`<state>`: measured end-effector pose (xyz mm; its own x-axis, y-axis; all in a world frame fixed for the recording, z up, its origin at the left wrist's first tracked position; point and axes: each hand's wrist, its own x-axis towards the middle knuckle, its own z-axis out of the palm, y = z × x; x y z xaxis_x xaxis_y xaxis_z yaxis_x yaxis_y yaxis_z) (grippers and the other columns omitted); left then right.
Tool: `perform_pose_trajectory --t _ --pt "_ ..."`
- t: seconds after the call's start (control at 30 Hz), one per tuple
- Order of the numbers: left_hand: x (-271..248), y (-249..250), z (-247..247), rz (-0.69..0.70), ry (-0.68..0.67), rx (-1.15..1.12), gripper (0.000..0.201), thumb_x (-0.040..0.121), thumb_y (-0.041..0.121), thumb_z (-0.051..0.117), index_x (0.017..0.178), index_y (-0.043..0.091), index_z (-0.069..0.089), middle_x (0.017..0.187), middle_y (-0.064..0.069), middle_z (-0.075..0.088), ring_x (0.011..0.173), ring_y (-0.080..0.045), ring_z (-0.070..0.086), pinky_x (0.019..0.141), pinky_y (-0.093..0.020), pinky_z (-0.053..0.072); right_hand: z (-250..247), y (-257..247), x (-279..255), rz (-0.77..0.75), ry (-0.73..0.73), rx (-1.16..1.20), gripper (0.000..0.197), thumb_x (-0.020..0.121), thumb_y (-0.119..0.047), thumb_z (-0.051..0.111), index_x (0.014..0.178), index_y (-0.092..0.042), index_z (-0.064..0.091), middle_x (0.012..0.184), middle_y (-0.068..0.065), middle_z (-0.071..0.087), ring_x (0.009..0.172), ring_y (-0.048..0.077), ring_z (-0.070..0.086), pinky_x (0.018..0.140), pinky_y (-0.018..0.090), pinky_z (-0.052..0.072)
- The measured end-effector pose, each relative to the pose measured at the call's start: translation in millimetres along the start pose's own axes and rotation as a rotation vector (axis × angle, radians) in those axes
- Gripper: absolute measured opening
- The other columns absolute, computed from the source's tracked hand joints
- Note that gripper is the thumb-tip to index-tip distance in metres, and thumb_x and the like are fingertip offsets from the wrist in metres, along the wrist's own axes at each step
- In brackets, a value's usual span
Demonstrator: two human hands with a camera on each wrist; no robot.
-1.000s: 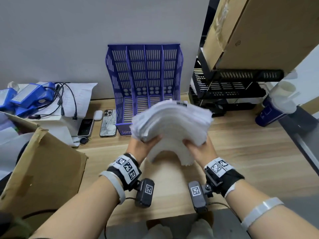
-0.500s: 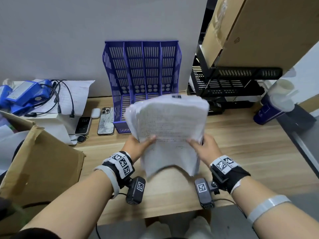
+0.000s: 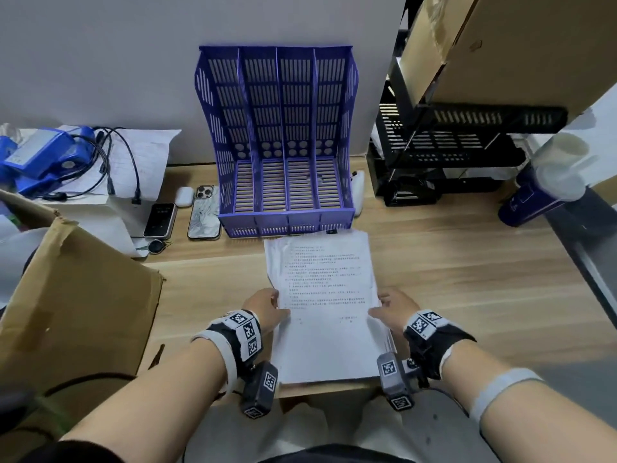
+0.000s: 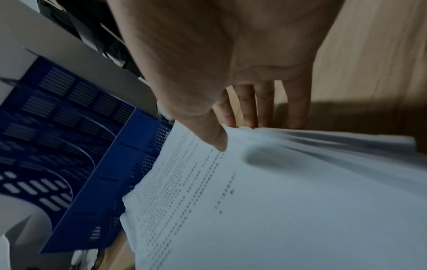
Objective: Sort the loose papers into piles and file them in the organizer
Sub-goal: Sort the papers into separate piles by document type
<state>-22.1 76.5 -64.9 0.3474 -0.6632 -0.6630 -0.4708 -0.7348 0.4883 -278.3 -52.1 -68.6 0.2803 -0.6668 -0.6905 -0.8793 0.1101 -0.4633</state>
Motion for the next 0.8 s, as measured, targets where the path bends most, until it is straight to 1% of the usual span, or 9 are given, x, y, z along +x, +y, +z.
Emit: perform_pose_trajectory --t 0.1,0.17,0.23,0.3,0.37,0.53,0.67,0.73,0.8 --pt "-6.0 -0.5 5.4 0.020 0.014 0.060 0.032 0.087 0.022 0.061 0.119 0.020 0.063 0.125 -0.006 0.063 0.103 -0.026 0.063 0.089 -0.031 0.052 7.0 0.4 -3.4 0.020 0.140 0.002 0.037 0.080 -0.022 0.069 0.116 -0.018 0.059 0.115 0.003 0.063 0.100 0.021 0.062 0.078 0.022 0.042" --pt "-9.9 3.3 11.0 -0.003 0.035 0.151 0.025 0.086 0.026 0.057 0.111 0.021 0.058 0.126 -0.011 0.051 0.097 -0.030 0.060 0.090 -0.037 0.054 7.9 -0.7 -6.4 0.027 0.182 0.005 0.029 0.079 -0.023 0.071 0.103 -0.021 0.057 0.109 0.003 0.061 0.092 0.020 0.060 0.073 0.022 0.041" --pt "-13.7 8.8 20.2 -0.042 0.034 0.263 0.043 0.088 0.031 0.055 0.128 0.017 0.047 0.131 -0.011 0.038 0.110 -0.031 0.053 0.097 -0.039 0.050 8.0 0.9 -7.4 0.016 0.183 -0.001 0.024 0.079 -0.022 0.071 0.095 -0.022 0.054 0.094 -0.002 0.060 0.083 0.017 0.058 0.066 0.024 0.040" --pt "-16.3 17.5 30.6 -0.055 0.041 0.306 0.071 0.091 0.036 0.054 0.150 0.013 0.023 0.143 -0.011 0.027 0.129 -0.031 0.042 0.105 -0.041 0.045 5.5 3.6 -7.8 0.004 0.180 0.017 0.016 0.078 -0.018 0.068 0.087 -0.021 0.056 0.079 -0.007 0.059 0.077 0.016 0.058 0.060 0.024 0.041" --pt "-18.8 27.6 37.8 -0.041 0.042 0.337 0.080 0.092 0.038 0.052 0.155 0.013 0.010 0.149 -0.011 0.021 0.136 -0.030 0.035 0.107 -0.042 0.042 1.7 9.2 -6.8 0.001 0.204 0.058 0.013 0.077 -0.013 0.063 0.075 -0.020 0.052 0.070 -0.007 0.056 0.067 0.014 0.053 0.057 0.023 0.038" --pt "-20.9 57.7 43.2 -0.001 0.026 0.514 0.047 0.090 0.039 0.046 0.130 0.016 0.044 0.132 -0.009 0.039 0.124 -0.030 0.039 0.101 -0.043 0.042 -18.8 29.5 -2.9 0.073 0.268 0.116 0.019 0.078 -0.002 0.052 0.071 -0.019 0.047 0.070 -0.003 0.051 0.065 0.018 0.046 0.054 0.023 0.035" --pt "-16.2 78.7 57.8 0.024 -0.052 0.403 0.034 0.089 0.037 0.048 0.115 0.015 0.050 0.126 -0.009 0.041 0.118 -0.030 0.045 0.101 -0.044 0.044 -45.0 48.2 -2.9 0.123 0.239 0.209 0.021 0.078 -0.004 0.052 0.067 -0.020 0.043 0.068 -0.004 0.048 0.061 0.018 0.042 0.054 0.024 0.031" --pt "-12.6 88.9 68.6 0.059 -0.078 0.290 0.025 0.089 0.034 0.050 0.106 0.017 0.048 0.124 -0.010 0.040 0.111 -0.031 0.050 0.098 -0.043 0.047 -57.3 60.9 -2.7 0.136 0.181 0.233 0.006 0.078 -0.013 0.058 0.083 -0.015 0.057 0.078 -0.004 0.062 0.069 0.018 0.054 0.061 0.025 0.040" --pt "-9.8 100.5 78.9 0.068 -0.057 0.221 0.030 0.089 0.031 0.052 0.114 0.016 0.050 0.127 -0.011 0.039 0.107 -0.032 0.054 0.095 -0.043 0.051 -69.8 72.8 -3.7 0.149 0.138 0.237 0.015 0.084 -0.012 0.058 0.097 -0.010 0.065 0.091 0.002 0.070 0.087 0.024 0.064 0.077 0.031 0.051"
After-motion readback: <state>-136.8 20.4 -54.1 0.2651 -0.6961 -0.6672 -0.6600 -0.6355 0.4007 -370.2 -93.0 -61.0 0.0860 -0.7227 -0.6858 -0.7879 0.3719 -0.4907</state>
